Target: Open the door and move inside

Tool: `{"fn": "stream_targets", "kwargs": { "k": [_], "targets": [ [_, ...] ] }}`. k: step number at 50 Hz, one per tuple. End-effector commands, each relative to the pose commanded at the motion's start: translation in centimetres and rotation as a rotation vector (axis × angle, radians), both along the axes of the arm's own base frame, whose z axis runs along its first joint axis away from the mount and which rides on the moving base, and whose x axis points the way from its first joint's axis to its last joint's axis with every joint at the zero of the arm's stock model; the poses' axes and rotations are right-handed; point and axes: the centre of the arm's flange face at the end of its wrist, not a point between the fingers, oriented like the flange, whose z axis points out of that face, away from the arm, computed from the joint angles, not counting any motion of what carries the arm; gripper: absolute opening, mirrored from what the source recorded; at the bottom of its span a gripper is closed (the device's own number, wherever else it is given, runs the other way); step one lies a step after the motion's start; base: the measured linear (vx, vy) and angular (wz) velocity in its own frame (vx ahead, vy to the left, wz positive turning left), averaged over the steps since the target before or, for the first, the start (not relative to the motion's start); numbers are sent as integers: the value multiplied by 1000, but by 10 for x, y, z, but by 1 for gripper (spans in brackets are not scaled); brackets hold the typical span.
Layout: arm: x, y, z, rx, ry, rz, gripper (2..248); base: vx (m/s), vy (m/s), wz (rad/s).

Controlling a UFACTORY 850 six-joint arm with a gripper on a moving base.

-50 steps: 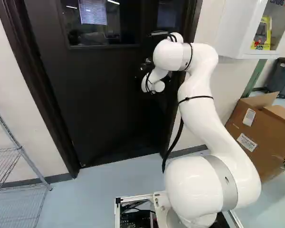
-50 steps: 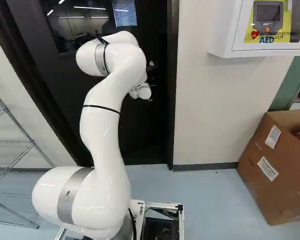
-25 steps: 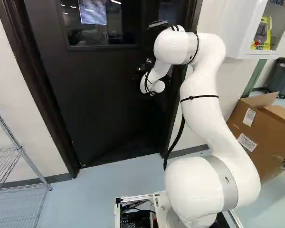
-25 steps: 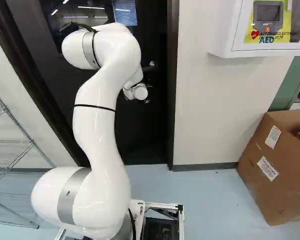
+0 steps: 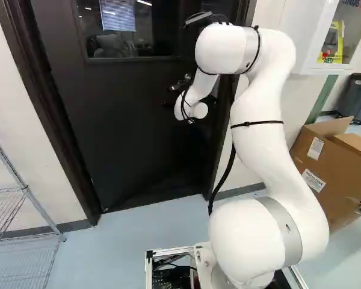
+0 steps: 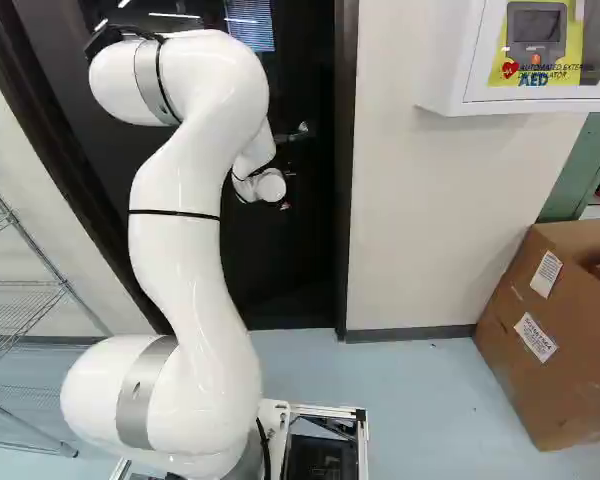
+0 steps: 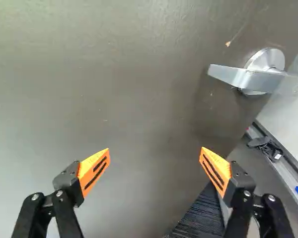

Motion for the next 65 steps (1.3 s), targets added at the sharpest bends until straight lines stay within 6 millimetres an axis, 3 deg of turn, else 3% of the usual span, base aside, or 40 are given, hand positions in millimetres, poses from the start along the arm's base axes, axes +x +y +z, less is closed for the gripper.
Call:
{"fn": "stream_targets", "kwargs": {
  "k": [13,21,65],
  "targets": [
    [-22,15,3,-1,16,24,247,0,0,0],
    [-25,26,4,-1,18,43,247,0,0,0],
    [37,81,-9,4,-42,114,247,0,0,0]
  ]
}}
